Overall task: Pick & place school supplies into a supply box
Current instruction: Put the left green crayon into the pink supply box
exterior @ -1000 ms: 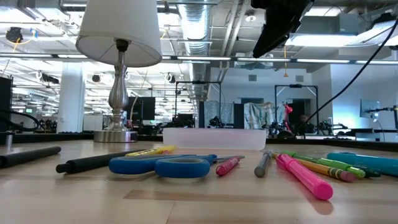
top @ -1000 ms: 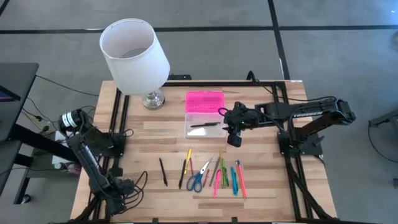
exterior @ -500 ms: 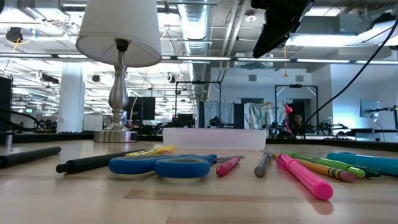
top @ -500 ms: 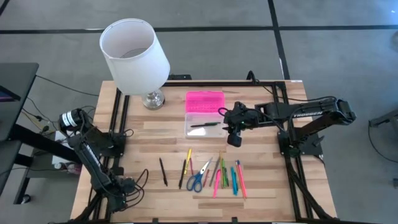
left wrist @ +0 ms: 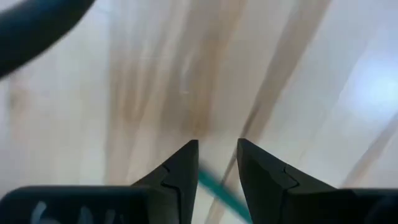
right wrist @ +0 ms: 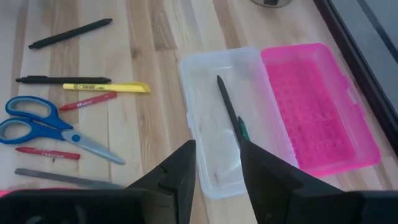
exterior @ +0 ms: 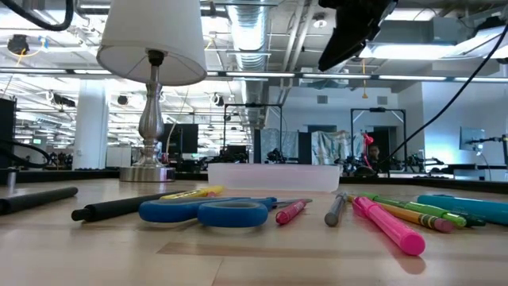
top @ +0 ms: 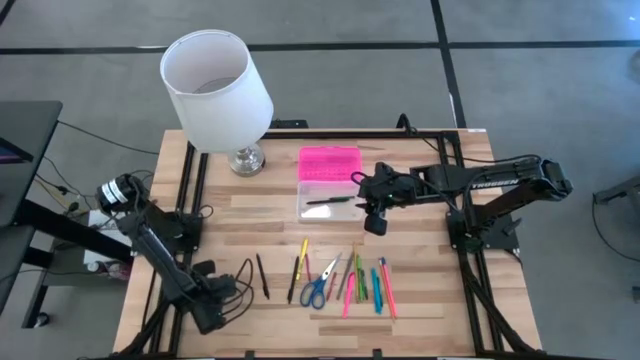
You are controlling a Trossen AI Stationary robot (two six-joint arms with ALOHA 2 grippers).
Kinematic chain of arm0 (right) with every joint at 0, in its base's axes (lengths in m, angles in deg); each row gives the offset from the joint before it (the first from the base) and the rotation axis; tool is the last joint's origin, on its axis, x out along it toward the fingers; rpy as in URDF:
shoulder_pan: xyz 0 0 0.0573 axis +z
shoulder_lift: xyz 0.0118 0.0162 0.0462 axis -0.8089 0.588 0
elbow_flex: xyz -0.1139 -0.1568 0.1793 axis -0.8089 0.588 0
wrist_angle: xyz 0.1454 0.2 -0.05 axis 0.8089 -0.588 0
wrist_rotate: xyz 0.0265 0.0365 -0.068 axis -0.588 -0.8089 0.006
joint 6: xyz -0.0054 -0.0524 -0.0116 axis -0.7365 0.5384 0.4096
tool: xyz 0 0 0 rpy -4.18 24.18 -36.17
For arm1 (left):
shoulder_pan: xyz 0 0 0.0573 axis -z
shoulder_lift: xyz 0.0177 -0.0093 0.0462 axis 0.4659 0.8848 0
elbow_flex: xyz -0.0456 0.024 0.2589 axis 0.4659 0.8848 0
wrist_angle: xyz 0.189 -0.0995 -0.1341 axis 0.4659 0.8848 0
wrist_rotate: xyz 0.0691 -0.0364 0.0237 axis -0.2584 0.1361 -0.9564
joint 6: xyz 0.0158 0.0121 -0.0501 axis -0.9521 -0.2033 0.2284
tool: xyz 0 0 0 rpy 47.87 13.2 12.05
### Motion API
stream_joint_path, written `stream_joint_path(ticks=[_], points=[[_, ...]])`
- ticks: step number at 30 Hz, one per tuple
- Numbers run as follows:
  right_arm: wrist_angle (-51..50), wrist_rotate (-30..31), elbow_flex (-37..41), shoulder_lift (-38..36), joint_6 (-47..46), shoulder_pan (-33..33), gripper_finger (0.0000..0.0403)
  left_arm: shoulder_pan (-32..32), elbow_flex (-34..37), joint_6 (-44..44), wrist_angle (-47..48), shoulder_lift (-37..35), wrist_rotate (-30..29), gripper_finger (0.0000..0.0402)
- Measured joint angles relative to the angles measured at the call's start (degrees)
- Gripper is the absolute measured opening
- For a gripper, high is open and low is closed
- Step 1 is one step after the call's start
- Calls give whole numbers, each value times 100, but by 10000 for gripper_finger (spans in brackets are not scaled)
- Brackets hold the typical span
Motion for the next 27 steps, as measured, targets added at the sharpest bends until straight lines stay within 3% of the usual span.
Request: stream_joint_path(ticks=[4, 10, 17, 23, 27], points=[[37, 0, 0, 0, 9, 0, 118, -49, -208, 695, 435, -2, 68, 105], [36, 0, 0, 0, 8, 0, 118, 196, -226, 2737, 156, -4, 773, 105], [37, -2, 0, 0, 28, 0, 118, 535, -201, 4457, -769, -7, 21, 105], [161, -2, 0, 0, 59, 0, 118, 460, -181, 4487, -835, 304, 69, 112], [193, -4, 0, 0, 53, 0, 118, 277, -219, 4026, -1557, 694, 152, 145]])
